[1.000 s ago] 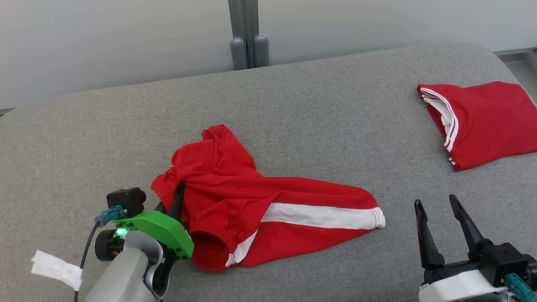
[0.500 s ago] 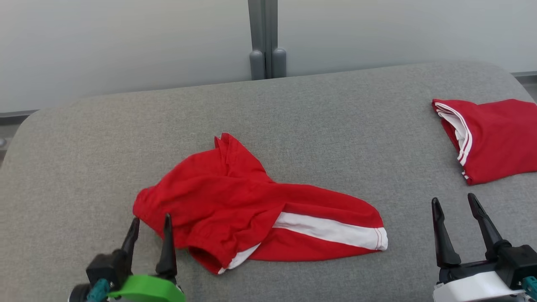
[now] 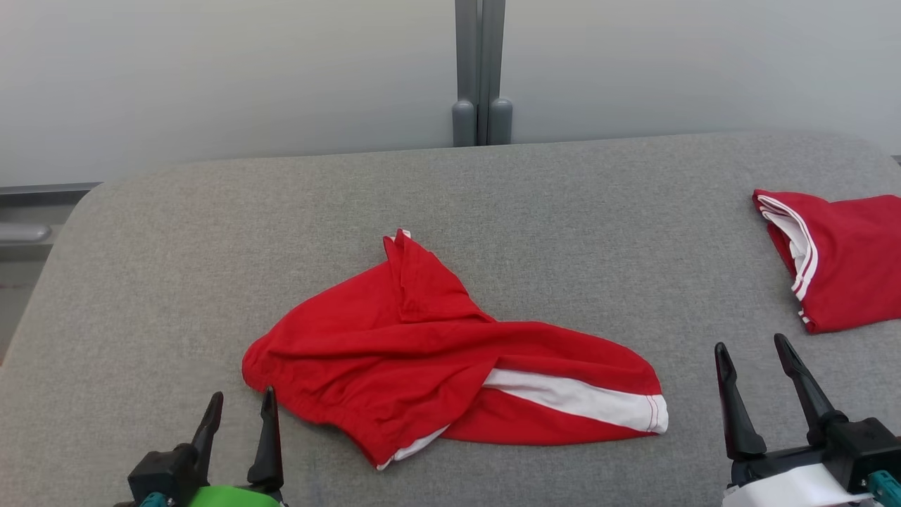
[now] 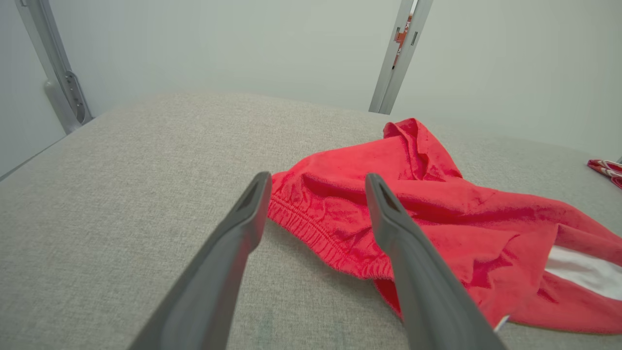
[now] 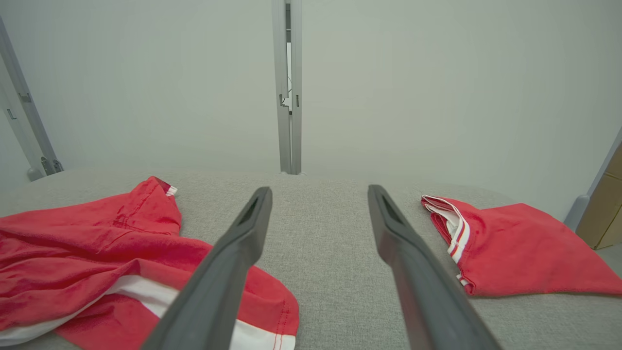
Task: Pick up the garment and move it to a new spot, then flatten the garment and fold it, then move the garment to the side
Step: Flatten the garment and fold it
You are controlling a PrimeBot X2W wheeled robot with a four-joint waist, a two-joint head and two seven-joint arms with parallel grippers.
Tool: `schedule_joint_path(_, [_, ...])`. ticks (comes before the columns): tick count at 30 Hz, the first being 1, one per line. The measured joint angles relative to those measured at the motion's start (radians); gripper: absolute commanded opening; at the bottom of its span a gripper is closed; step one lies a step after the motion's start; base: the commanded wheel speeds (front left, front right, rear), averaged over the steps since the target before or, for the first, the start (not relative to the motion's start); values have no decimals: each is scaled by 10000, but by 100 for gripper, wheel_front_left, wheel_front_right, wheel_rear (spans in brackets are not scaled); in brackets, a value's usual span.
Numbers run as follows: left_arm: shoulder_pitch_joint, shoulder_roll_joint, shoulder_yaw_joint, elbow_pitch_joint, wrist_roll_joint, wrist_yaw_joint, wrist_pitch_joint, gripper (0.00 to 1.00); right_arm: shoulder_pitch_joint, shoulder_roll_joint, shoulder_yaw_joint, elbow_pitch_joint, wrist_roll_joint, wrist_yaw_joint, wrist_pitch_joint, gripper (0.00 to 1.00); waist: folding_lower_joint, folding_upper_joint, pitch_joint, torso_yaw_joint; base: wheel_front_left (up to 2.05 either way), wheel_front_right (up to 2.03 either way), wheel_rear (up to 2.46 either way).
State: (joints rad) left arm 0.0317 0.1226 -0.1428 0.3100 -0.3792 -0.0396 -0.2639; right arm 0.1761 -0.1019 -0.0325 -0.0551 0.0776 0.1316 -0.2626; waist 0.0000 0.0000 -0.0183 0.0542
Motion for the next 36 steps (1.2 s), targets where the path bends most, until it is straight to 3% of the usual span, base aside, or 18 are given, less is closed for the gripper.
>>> schedule_joint_path(7, [1225, -245, 777, -2391, 1168, -13, -2, 100, 126, 12, -150, -92, 2, 0, 0, 100, 0, 0, -87, -36, 0, 0, 0])
schedule_joint_path(13, [2104, -558, 1342, -3335, 2017, -127, -2, 100, 222, 107, -224, -33, 79, 0, 0, 100, 0, 0, -212, -29, 0, 0, 0])
schedule_joint_path(20, [2320, -685, 1889, -2987, 2257, -387, -2, 100, 252, 268, 82, 594, 88, 0, -2, 100, 0, 0, -244, 26, 0, 0, 0])
schedule_joint_path(36, [2184, -708, 1760, -2882, 2040, -639, -2, 100, 86, 447, 196, 999, 117, 0, 0, 100, 0, 0, -199, 43, 0, 0, 0])
